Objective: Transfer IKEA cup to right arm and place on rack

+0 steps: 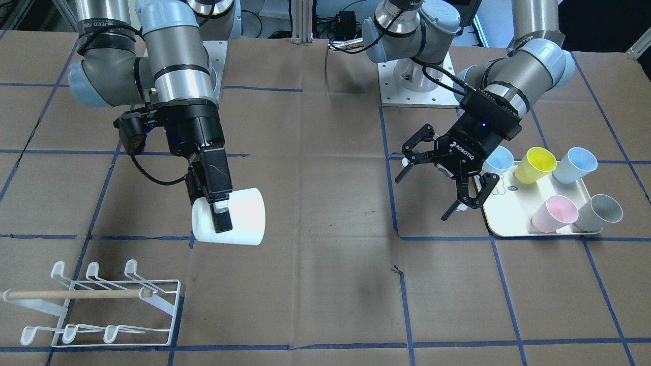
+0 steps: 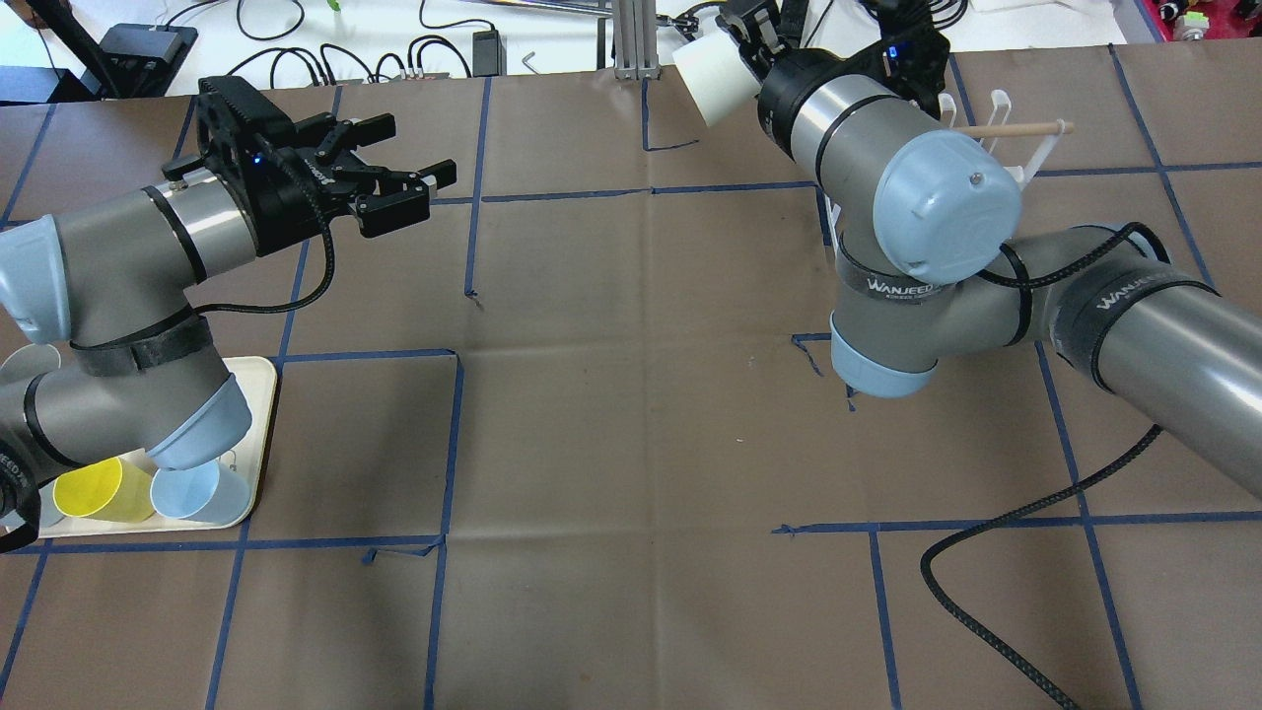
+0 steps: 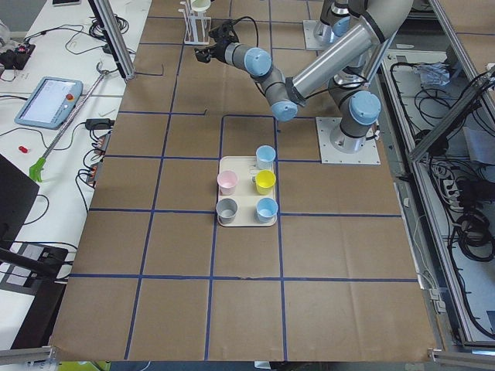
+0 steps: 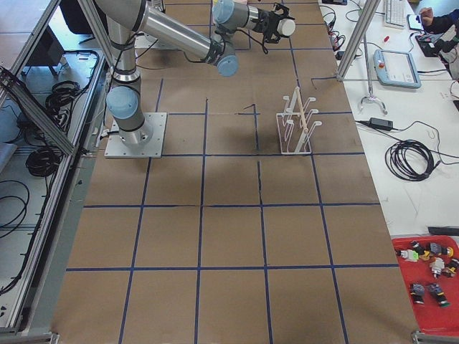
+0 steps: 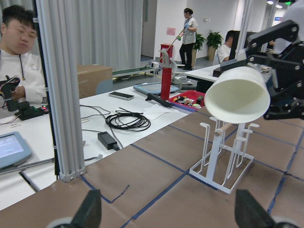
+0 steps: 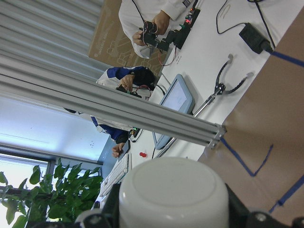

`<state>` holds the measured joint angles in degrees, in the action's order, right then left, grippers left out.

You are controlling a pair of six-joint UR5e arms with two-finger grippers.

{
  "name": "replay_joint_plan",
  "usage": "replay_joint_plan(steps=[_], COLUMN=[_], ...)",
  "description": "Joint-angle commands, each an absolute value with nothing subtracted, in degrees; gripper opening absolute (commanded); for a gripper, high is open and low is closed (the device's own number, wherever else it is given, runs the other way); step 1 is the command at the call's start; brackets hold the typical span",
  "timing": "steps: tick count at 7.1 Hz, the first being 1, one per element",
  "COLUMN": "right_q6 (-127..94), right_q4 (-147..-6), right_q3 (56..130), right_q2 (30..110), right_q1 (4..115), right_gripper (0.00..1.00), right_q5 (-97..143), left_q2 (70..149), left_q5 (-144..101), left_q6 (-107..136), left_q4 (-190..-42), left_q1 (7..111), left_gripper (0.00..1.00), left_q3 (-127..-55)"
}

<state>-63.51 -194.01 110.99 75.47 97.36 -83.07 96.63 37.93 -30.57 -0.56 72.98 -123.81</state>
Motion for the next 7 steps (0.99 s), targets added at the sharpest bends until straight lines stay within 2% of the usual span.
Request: replay_joint_plan(steps=[1,4,7], right_q6=[-48.4,-18.7,-6.3], right_q4=[-195.7,-198.0,-208.7], right_q3=[109.3,108.4,105.7], right_q2=[72.3,69.2,61.8], right_q1=[93.4,85.6,84.2], right_gripper=[0.17,0.14,0.14], right_q5=[-89.4,-88.9,-88.9], left_q2=[92.0,91.6,90.0], left_q5=[52.3,68.5,81.7], left_q6=[-30.4,-24.9,-11.2], left_q4=[-13.3,-40.4,-59.8], left_q1=[73.6,73.9,79.5], left_gripper=[0.99,0.99,0.99], left_q3=[-121.3,-110.7,-103.5])
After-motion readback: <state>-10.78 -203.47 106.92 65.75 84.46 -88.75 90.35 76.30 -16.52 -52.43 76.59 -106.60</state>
